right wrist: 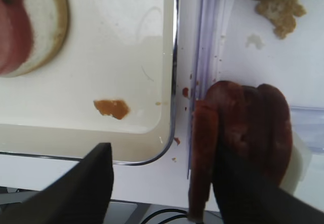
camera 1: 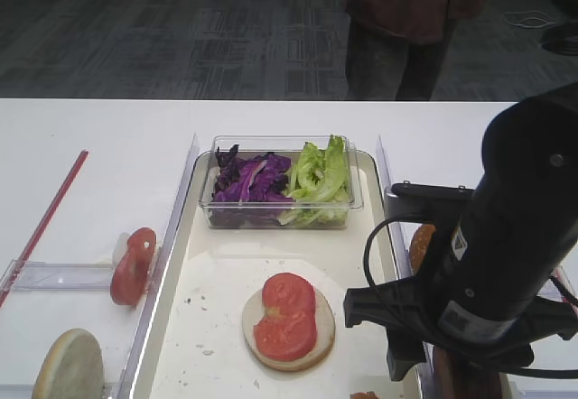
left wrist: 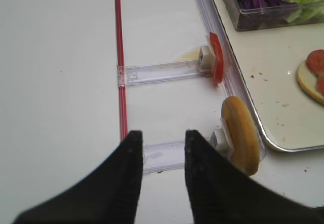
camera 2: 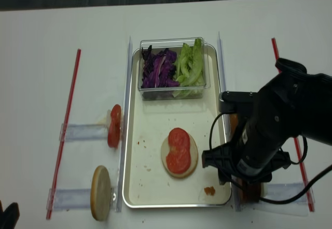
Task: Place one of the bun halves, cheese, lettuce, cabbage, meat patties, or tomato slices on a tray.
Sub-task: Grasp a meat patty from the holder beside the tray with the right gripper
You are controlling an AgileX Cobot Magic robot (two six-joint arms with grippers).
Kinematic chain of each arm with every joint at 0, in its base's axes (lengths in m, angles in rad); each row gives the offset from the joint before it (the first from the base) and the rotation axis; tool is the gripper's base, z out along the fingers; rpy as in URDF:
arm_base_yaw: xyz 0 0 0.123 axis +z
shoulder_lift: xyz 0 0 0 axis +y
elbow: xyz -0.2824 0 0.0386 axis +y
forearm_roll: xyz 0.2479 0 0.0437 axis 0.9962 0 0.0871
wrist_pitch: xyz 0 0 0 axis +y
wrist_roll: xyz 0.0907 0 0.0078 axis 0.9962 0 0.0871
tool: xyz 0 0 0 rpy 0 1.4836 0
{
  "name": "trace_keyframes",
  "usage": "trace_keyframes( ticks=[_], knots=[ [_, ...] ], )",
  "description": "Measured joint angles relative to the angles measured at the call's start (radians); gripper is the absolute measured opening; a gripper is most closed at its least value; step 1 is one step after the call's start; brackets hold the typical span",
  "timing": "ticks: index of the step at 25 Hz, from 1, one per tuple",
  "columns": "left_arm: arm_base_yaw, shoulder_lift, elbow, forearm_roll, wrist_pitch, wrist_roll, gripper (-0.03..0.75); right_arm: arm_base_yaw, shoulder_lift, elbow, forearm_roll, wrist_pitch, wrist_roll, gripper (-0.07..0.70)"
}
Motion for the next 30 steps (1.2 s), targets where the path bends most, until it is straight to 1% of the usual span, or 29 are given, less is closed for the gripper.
trace_keyframes(
  ticks=[8, 10, 16, 24, 26, 30],
  knots=[
    [0.000, 0.000, 0.000, 0.000, 0.000, 0.000, 0.197, 0.000, 0.002, 0.000, 0.000, 0.000, -0.005, 0.443],
    [0.000, 0.000, 0.000, 0.000, 0.000, 0.000, 0.197, 0.000, 0.002, 0.000, -0.002, 0.002, -0.005, 0.413],
    [0.000, 0.000, 0.000, 0.000, 0.000, 0.000, 0.197, 0.000, 0.002, 0.000, -0.023, 0.014, -0.005, 0.267],
    [0.000, 0.000, 0.000, 0.000, 0.000, 0.000, 0.197, 0.000, 0.002, 0.000, -0.029, 0.024, -0.005, 0.118],
    [0.000, 0.000, 0.000, 0.000, 0.000, 0.000, 0.197, 0.000, 0.002, 0.000, -0.029, 0.026, -0.005, 0.099],
    [0.000, 0.000, 0.000, 0.000, 0.000, 0.000, 0.197, 0.000, 0.002, 0.000, -0.040, 0.030, 0.002, 0.092]
  ],
)
